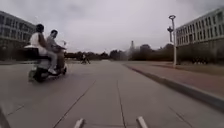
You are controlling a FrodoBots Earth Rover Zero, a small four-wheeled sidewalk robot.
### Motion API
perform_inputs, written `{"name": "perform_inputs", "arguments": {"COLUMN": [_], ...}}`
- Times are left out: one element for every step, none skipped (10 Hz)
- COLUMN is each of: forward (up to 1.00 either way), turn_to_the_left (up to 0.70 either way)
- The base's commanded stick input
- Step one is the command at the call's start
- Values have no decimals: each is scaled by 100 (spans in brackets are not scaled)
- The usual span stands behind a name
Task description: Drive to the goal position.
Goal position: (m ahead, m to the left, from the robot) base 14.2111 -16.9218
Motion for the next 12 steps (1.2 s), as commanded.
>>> {"name": "perform_inputs", "arguments": {"forward": [70, 70, 70, 70, 70, 70, 70, 70, 70, 70, 70, 70], "turn_to_the_left": [0, 0, 0, 0, 0, 0, 0, 0, 0, 0, 0, 0]}}
